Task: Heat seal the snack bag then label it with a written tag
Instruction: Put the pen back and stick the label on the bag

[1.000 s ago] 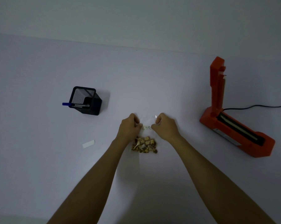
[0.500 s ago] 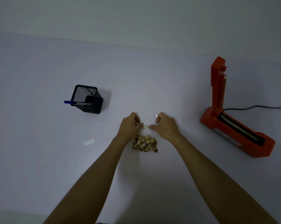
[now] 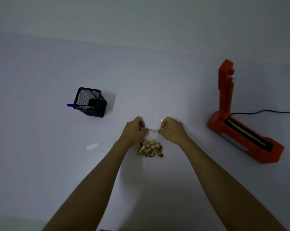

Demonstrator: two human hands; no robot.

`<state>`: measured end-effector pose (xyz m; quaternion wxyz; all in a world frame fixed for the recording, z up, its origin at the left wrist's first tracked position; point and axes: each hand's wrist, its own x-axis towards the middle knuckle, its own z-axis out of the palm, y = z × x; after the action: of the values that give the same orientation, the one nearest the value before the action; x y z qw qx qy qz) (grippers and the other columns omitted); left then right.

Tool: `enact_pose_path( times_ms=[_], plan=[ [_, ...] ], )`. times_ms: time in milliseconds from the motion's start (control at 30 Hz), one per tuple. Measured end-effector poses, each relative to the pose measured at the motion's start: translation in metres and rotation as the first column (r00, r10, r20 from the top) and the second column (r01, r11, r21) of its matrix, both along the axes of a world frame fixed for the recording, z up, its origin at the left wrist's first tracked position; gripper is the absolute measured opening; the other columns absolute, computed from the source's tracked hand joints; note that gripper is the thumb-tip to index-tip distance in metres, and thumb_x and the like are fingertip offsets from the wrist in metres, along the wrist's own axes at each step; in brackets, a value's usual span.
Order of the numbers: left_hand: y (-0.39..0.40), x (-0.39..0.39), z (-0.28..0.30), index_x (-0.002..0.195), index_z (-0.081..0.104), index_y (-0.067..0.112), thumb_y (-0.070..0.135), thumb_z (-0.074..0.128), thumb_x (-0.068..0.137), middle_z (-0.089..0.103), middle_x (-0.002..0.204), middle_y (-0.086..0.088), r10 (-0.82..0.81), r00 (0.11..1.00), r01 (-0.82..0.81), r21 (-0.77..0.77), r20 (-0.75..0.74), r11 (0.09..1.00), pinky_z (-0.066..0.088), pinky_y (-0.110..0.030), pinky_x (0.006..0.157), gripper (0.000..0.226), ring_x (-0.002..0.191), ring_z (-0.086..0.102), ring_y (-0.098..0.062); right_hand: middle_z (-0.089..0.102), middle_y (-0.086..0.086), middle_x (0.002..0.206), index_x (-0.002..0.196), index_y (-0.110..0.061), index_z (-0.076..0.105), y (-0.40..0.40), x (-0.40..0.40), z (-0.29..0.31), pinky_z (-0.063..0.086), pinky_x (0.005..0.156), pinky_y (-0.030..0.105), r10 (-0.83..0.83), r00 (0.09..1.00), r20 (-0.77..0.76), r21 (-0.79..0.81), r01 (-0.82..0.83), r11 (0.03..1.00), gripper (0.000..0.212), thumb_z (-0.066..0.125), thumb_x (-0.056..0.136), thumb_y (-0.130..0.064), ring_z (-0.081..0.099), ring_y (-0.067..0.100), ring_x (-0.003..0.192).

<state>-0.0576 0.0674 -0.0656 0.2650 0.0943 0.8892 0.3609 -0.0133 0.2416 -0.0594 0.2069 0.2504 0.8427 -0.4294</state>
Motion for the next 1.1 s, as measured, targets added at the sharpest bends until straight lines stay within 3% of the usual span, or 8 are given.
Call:
enact_pose_path(
  times_ms=[400,567,800,933,1100],
  plan=[
    [0.000,-0.008,-0.002,0.091,0.054,0.013,0.013,0.070,0.080,0.051,0.070,0.006,-0.007,0.997,0.008,-0.012,0.073,1.000,0.035,-0.017,0.055,0.019,0.062,0.046,-0.006,0.060,-0.002,0.076,0.075,-0.018,0.054,0.000,-0.006,-0.002,0.058,0.074,0.038,0.001,1.000,0.022,0.026,-0.002,1.000,0.022,0.075,0.074,-0.013,0.067,0.027,0.082],
    [0.002,-0.009,-0.001,0.089,0.054,0.014,0.014,0.072,0.079,0.051,0.071,0.007,0.007,0.996,-0.005,-0.026,0.089,1.000,0.035,-0.016,0.054,0.021,0.067,0.049,-0.010,0.067,0.006,0.085,0.078,-0.017,0.055,0.006,-0.009,0.000,0.058,0.074,0.037,0.051,0.997,0.058,0.011,-0.051,0.999,0.022,0.076,0.074,-0.016,0.068,0.023,0.077],
    [0.005,-0.011,-0.002,0.087,0.055,0.014,0.013,0.071,0.077,0.052,0.071,0.005,0.036,0.995,-0.032,-0.040,0.094,0.999,0.039,-0.020,0.058,0.020,0.071,0.050,-0.014,0.058,0.000,0.080,0.083,-0.017,0.054,0.006,-0.006,0.003,0.042,0.054,0.023,0.103,0.993,0.051,0.007,-0.104,0.995,0.034,0.084,0.068,-0.018,0.056,0.017,0.070],
    [0.006,-0.009,-0.003,0.086,0.054,0.013,0.013,0.070,0.077,0.053,0.072,0.004,0.054,0.994,-0.050,-0.045,0.092,0.998,0.040,-0.021,0.057,0.018,0.068,0.049,-0.012,0.052,-0.007,0.077,0.086,-0.016,0.054,0.002,-0.002,0.000,0.035,0.052,0.019,0.098,0.995,0.024,0.027,-0.099,0.995,0.029,0.080,0.074,-0.016,0.049,0.011,0.069],
    [0.005,0.001,0.007,0.086,0.053,0.010,0.006,0.056,0.079,0.055,0.078,-0.001,0.042,0.997,-0.039,-0.033,0.069,0.999,0.040,-0.022,0.058,0.008,0.076,0.052,-0.019,0.056,-0.007,0.080,0.088,-0.016,0.058,-0.010,0.009,0.012,0.039,0.056,0.020,0.023,1.000,-0.009,-0.023,-0.023,0.999,0.006,0.062,0.085,-0.018,0.055,0.014,0.077]
  ],
)
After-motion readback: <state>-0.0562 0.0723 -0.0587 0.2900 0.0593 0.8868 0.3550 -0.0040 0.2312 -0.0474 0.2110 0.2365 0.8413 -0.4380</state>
